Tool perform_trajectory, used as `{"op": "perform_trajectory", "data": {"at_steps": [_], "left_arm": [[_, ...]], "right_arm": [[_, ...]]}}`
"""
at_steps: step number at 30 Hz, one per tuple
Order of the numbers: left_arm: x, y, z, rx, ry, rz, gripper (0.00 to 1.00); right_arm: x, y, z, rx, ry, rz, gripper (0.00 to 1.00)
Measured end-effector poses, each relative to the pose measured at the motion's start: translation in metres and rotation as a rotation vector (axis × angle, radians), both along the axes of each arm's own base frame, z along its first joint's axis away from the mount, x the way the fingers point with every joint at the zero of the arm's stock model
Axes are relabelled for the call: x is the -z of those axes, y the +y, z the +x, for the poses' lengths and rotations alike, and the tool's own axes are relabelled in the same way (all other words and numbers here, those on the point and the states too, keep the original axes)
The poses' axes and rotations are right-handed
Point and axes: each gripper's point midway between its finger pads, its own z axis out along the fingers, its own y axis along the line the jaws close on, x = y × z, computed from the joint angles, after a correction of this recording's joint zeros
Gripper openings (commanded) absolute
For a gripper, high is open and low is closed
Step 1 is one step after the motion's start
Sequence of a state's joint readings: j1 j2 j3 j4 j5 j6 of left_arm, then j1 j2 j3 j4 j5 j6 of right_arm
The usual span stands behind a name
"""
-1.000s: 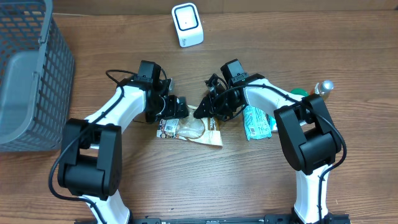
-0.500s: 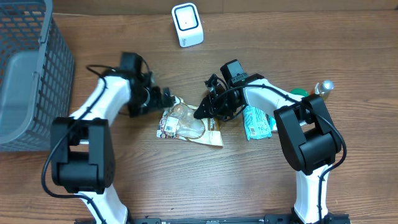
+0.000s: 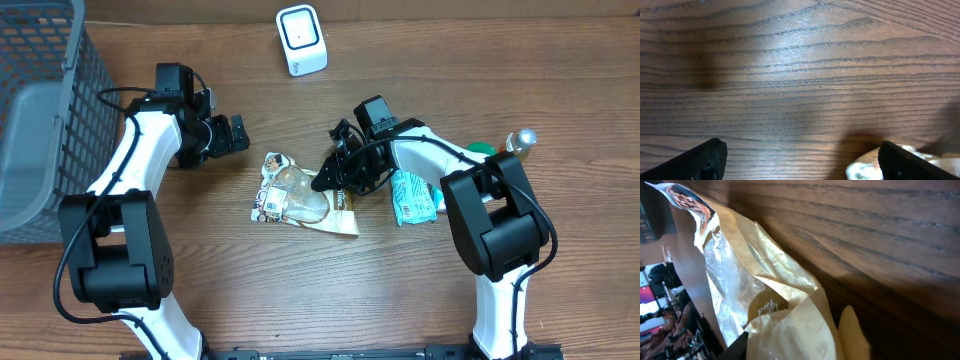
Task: Scan the item barcode
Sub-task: 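Open the left gripper and retract the left arm to the left, then lift the clear bag with the right gripper toward the white scanner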
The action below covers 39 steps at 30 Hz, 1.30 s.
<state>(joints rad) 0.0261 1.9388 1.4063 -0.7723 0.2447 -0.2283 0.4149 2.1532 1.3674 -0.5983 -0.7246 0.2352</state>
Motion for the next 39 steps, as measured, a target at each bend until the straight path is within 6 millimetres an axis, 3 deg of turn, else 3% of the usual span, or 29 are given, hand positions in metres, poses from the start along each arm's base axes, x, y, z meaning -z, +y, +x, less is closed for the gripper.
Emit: {"op": "perform_trajectory", "data": {"at_steps": [15,21,28,32,35,39], "left_arm": [[0.000,0.001,0.000,-0.002,0.001,0.007,1.00],[0.000,0.001,0.000,-0.002,0.001,0.007,0.99],[0.000,0.002,0.000,-0.003,0.001,0.010,1.00],[0.001,0.002,0.000,-0.003,0.001,0.011,0.99],[0.001,0.002,0.000,-0.003,0.002,0.010,1.00],[0.001,0.002,0.000,-0.003,0.002,0.011,1.00]], "right_arm": [[-0.002,0.001,0.000,-0.002,-0.001,0.007,0.46],[-0.006,-0.002,-0.003,0.007,0.047,0.040,0.32],[-0.037,-0.016,0.019,0.021,0.033,0.190,0.28],[-0.054,-0.022,0.015,-0.016,-0.010,0.213,0.23],[-0.078,-0.022,0.010,-0.068,-0.083,0.234,0.17],[-0.119,-0.022,0.005,-0.128,-0.212,0.264,0.17]]}}
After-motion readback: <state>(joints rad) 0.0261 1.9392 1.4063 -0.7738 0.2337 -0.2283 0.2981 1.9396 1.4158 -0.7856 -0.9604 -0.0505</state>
